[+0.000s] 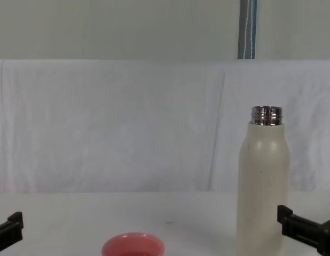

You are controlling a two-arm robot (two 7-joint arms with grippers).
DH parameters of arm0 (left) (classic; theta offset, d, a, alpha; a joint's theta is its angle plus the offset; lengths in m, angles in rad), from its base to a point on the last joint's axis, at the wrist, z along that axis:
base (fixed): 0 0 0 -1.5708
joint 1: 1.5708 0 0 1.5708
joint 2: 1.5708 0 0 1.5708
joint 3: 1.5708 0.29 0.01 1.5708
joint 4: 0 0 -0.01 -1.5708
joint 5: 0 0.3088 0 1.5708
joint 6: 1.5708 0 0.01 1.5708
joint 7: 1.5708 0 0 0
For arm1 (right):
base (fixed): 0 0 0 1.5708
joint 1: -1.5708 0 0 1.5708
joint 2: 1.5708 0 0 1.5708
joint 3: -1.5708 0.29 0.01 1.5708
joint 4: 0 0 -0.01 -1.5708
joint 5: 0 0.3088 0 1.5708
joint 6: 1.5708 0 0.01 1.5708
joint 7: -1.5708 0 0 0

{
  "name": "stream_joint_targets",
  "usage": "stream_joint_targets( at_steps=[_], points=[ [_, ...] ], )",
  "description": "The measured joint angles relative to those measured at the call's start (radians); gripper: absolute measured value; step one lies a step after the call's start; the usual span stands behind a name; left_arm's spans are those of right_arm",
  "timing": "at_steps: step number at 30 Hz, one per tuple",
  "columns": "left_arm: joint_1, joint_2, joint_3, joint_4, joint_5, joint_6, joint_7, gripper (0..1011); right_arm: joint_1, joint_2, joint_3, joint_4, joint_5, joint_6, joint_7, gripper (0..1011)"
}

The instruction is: Grasp the thermos with one hand and pour water into the cup lid.

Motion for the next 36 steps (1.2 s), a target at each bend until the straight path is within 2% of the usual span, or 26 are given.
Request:
stream_joint_targets(
  at_steps=[6,13,28,36],
  points=[
    [0.0,0.0,0.0,0.0,0.0,0.0,0.0,1001,0.027,0.0,0.031,0.002,0.047,0.029,0.056,1000],
    [0.0,0.0,0.0,0.0,0.0,0.0,0.0,1001,0.054,0.002,0.043,0.019,0.066,0.043,0.076,1000],
    [0.0,0.0,0.0,0.0,0.0,0.0,0.0,1001,0.099,0.007,0.042,0.063,0.117,0.094,0.105,1000],
    [0.0,0.0,0.0,0.0,0.0,0.0,0.0,1001,0.119,0.008,0.033,0.089,0.131,0.1,0.105,1000]
  ],
)
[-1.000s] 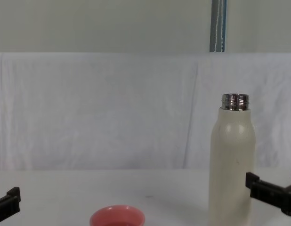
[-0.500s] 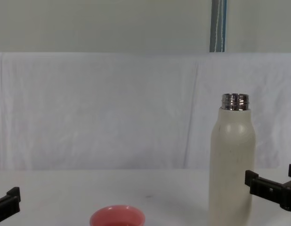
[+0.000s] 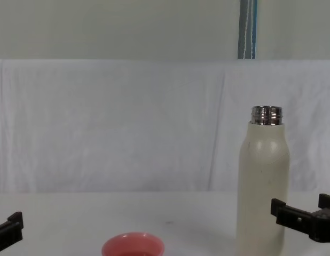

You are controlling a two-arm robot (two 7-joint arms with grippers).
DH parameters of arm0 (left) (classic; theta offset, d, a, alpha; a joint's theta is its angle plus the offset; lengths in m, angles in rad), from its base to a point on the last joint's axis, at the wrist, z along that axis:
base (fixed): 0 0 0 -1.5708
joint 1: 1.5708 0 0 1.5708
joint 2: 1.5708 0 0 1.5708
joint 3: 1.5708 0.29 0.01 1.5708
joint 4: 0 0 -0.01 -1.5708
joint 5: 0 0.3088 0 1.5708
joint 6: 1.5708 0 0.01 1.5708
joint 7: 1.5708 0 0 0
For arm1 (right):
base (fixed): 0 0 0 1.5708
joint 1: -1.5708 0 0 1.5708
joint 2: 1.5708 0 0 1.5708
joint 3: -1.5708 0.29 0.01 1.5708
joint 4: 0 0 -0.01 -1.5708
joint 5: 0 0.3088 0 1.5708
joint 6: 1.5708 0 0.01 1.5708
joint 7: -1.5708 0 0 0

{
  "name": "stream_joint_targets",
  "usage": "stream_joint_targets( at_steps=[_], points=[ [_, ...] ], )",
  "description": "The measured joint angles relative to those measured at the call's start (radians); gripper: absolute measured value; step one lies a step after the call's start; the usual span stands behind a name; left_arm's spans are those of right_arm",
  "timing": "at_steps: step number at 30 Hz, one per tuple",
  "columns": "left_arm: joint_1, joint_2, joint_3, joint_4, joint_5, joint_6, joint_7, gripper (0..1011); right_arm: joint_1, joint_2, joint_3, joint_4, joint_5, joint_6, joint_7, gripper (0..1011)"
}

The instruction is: Grasp the thermos with one hand and pour water into the cup lid.

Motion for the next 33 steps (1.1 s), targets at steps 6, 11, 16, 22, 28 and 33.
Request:
stream_joint_targets(
  at_steps=[6,11,16,22,28,33],
  points=[
    [0.0,0.0,0.0,0.0,0.0,0.0,0.0,1001,0.025,0.003,-0.011,0.034,0.005,0.002,0.005,1000],
    [0.0,0.0,0.0,0.0,0.0,0.0,0.0,1001,0.049,0.003,-0.017,0.068,0.009,0.002,0.008,1000],
    [0.0,0.0,0.0,0.0,0.0,0.0,0.0,1001,0.074,0.001,-0.024,0.107,0.011,0.0,0.008,1000],
    [0.0,0.0,0.0,0.0,0.0,0.0,0.0,1001,0.103,-0.002,-0.032,0.141,0.013,-0.003,0.012,1000],
    [0.0,0.0,0.0,0.0,0.0,0.0,0.0,1001,0.126,-0.003,-0.04,0.16,0.014,-0.007,0.017,1000],
    [0.0,0.0,0.0,0.0,0.0,0.0,0.0,1001,0.138,-0.004,-0.046,0.169,0.015,-0.01,0.019,1000]
  ],
)
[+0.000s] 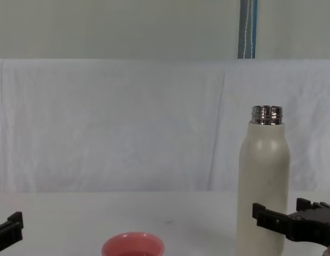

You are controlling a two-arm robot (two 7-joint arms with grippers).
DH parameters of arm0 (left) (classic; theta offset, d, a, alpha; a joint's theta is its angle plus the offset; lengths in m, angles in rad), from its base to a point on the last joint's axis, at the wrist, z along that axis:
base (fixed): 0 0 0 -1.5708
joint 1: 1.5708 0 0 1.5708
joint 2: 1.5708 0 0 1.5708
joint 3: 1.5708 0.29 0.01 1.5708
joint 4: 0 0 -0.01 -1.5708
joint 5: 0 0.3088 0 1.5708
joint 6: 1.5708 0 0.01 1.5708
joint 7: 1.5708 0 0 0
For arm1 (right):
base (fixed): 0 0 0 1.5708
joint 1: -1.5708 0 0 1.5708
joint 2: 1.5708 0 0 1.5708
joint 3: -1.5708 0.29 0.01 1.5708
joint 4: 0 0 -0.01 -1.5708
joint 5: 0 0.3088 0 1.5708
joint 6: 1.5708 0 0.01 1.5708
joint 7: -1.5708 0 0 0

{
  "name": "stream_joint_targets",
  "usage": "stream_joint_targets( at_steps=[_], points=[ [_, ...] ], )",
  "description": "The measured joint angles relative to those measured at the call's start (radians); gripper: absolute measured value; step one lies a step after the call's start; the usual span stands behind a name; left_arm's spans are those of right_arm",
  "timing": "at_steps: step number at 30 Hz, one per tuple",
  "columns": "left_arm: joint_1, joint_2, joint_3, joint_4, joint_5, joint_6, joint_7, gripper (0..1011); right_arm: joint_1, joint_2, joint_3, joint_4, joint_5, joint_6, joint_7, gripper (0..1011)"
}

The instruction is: Grasp the thermos with one hand and pour water into the cup lid.

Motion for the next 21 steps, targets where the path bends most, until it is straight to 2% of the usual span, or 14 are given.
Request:
stream_joint_targets(
  at_steps=[21],
  points=[
    [0.0,0.0,0.0,0.0,0.0,0.0,0.0,1001,0.051,-0.011,-0.016,0.057,0.0,-0.015,0.005,1000]
  ],
)
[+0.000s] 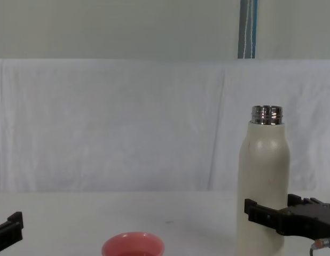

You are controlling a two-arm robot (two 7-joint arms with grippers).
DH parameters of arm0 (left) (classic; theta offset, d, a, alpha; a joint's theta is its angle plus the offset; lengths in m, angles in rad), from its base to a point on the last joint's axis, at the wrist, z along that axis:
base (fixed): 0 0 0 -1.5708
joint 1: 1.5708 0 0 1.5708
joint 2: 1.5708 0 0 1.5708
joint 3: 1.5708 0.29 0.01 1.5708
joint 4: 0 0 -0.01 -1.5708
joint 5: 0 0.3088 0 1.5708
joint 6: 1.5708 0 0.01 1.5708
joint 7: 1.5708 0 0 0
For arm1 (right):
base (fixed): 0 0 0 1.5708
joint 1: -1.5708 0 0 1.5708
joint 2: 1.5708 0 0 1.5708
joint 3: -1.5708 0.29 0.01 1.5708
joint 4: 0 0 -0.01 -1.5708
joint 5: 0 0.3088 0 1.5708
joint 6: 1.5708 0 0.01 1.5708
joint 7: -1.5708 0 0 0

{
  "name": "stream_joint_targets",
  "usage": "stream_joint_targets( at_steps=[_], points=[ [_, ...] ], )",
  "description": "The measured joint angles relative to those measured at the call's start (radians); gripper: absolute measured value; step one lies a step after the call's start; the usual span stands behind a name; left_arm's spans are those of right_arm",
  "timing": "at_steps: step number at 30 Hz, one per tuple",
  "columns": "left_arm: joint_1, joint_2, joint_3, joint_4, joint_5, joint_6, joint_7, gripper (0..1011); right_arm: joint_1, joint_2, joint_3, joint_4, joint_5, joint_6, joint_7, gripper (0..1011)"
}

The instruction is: Grasp the thermos with one hand and pour water into the cup lid.

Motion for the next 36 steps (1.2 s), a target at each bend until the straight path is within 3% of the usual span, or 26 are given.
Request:
stream_joint_targets(
  at_steps=[36],
  points=[
    [0.0,0.0,0.0,0.0,0.0,0.0,0.0,1001,0.072,-0.038,-0.019,0.103,-0.009,-0.032,-0.005,1000]
  ],
)
